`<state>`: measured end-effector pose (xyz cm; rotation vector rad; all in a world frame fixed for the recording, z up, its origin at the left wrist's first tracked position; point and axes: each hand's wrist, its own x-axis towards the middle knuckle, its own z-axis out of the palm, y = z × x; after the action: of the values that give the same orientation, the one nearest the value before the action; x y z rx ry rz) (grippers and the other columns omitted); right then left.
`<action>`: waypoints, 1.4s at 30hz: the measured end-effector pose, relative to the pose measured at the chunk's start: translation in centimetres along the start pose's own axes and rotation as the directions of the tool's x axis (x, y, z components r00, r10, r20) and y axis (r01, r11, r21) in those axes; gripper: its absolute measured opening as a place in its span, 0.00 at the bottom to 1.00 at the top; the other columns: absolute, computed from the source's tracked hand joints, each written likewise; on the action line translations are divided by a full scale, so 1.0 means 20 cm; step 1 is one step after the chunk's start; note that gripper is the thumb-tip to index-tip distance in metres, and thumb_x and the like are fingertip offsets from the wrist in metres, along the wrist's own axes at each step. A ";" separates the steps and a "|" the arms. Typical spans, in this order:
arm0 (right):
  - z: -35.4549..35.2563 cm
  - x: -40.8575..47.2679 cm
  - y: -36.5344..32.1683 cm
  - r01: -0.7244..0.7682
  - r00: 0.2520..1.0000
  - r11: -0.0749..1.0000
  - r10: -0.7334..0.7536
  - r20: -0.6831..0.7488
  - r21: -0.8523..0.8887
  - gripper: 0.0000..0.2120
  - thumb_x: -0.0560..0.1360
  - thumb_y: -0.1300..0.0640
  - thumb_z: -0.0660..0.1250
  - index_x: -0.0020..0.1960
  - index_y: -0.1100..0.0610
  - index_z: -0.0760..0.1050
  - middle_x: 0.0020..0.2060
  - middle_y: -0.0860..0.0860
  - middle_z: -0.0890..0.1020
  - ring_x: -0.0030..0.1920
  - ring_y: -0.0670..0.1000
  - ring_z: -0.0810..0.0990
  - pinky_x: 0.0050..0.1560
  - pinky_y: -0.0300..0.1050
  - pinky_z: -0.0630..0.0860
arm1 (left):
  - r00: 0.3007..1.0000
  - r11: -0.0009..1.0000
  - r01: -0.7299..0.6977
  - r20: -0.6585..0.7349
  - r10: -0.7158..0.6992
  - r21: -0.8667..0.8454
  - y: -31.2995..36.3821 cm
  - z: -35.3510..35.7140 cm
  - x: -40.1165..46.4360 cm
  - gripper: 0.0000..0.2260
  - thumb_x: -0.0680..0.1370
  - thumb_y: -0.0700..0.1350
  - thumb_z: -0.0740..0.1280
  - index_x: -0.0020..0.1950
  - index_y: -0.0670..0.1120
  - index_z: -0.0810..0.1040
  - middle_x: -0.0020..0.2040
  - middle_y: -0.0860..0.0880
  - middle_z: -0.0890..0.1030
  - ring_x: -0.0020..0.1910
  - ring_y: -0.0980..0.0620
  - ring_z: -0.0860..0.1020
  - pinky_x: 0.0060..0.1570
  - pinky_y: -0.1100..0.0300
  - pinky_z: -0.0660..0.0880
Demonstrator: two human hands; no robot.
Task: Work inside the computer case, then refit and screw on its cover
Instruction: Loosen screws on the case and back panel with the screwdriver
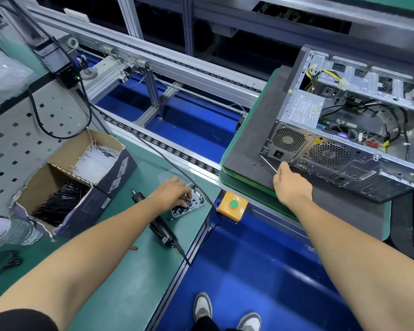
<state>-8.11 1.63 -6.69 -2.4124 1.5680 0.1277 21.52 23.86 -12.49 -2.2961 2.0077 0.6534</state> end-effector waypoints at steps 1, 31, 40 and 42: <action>0.00 0.00 0.00 -0.001 1.000 1.000 0.001 -0.002 -0.001 0.05 0.84 0.53 0.50 0.52 0.53 0.61 0.37 0.57 0.78 0.33 0.58 0.74 0.37 0.50 0.69 | 1.000 1.000 -0.009 0.003 0.009 -0.002 0.01 0.01 0.01 0.13 0.75 0.57 0.71 0.58 0.55 0.79 0.49 0.58 0.74 0.51 0.53 0.67 0.49 0.57 0.65; 0.01 0.01 0.01 0.003 1.000 1.000 -0.003 -0.001 0.005 0.05 0.84 0.53 0.51 0.51 0.53 0.61 0.36 0.56 0.78 0.35 0.59 0.75 0.38 0.50 0.69 | 0.982 0.845 0.168 0.014 -0.188 -0.508 -0.02 -0.02 -0.01 0.05 0.80 0.42 0.70 0.51 0.44 0.75 0.48 0.49 0.82 0.48 0.51 0.79 0.46 0.62 0.72; 0.01 0.00 0.01 0.011 1.000 1.000 -0.011 0.004 0.002 0.05 0.84 0.53 0.51 0.53 0.53 0.62 0.39 0.57 0.80 0.36 0.60 0.77 0.38 0.51 0.70 | 0.987 0.822 0.162 0.089 -0.136 -0.547 -0.03 -0.03 -0.03 0.03 0.78 0.39 0.73 0.48 0.46 0.82 0.49 0.51 0.85 0.51 0.54 0.82 0.59 0.57 0.77; 0.01 0.00 0.01 0.015 1.000 1.000 -0.015 0.001 0.004 0.05 0.84 0.53 0.51 0.53 0.53 0.62 0.39 0.56 0.80 0.36 0.59 0.76 0.38 0.51 0.71 | 0.985 0.810 0.173 0.094 -0.146 -0.561 -0.02 -0.02 -0.04 0.03 0.78 0.40 0.73 0.48 0.47 0.82 0.49 0.52 0.85 0.51 0.56 0.82 0.60 0.56 0.77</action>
<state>-8.24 1.53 -6.86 -2.4199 1.5481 0.1233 22.04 24.55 -11.93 -2.6704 1.7319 1.4427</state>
